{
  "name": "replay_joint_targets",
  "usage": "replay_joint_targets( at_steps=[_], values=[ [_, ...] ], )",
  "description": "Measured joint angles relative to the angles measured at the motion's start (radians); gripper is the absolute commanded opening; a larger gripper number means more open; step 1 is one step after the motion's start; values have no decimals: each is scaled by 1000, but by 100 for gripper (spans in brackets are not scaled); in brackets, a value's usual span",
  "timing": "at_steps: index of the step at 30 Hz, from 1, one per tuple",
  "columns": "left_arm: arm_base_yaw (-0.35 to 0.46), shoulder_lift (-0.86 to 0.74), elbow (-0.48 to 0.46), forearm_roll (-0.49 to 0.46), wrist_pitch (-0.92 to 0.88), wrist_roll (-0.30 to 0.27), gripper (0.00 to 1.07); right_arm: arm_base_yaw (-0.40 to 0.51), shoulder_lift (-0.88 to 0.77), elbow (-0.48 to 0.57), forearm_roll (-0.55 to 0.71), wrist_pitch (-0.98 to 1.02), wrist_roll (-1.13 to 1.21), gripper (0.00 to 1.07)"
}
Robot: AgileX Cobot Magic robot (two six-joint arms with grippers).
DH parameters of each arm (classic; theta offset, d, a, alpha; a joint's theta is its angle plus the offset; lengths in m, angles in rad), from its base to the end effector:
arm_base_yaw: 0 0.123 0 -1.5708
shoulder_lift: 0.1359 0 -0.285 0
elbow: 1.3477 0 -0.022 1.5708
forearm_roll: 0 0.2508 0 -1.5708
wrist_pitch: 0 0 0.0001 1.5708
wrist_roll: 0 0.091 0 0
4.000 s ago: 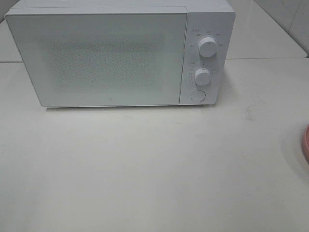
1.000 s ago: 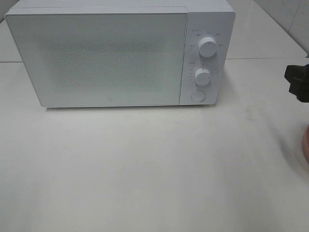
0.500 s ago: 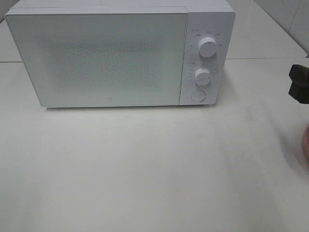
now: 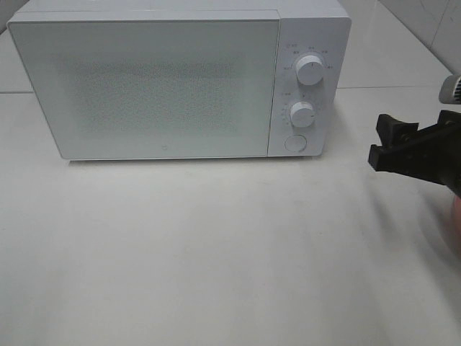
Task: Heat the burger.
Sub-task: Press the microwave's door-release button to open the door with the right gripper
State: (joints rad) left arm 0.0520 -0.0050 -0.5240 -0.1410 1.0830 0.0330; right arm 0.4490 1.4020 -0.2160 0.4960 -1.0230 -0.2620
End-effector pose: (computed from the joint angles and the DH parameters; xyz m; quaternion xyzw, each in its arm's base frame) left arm -0.0092 -0.0118 0.2827 -0.0035 0.8494 -0.0480 0.5256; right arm 0.2022 0.0564 0.1832 -0.0260 0.7487 -0.0050 0.6624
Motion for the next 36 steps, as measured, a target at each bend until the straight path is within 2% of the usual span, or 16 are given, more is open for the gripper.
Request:
replay_joint_targets(
  at_steps=[1, 3, 4, 6, 9, 11, 16, 25, 36],
  values=[
    [0, 0, 0, 0, 0, 0, 90, 0, 0, 0, 0, 0, 0, 74],
    [0, 0, 0, 0, 0, 0, 90, 103, 60, -1, 103, -81, -11, 74],
    [0, 0, 0, 0, 0, 0, 90, 103, 60, -1, 103, -81, -11, 74],
    [0, 0, 0, 0, 0, 0, 90, 169, 104, -2, 158, -130, -17, 74],
    [0, 0, 0, 0, 0, 0, 90, 187, 119, -2, 173, -137, -19, 74],
    [0, 0, 0, 0, 0, 0, 90, 260, 171, -18, 248, -150, -22, 74],
    [0, 0, 0, 0, 0, 0, 90, 321, 229, -61, 294, -153, -48, 74],
    [0, 0, 0, 0, 0, 0, 90, 376, 282, -112, 348, -149, -53, 74],
    [0, 0, 0, 0, 0, 0, 90, 376, 283, -119, 353, -143, -3, 74]
  ],
)
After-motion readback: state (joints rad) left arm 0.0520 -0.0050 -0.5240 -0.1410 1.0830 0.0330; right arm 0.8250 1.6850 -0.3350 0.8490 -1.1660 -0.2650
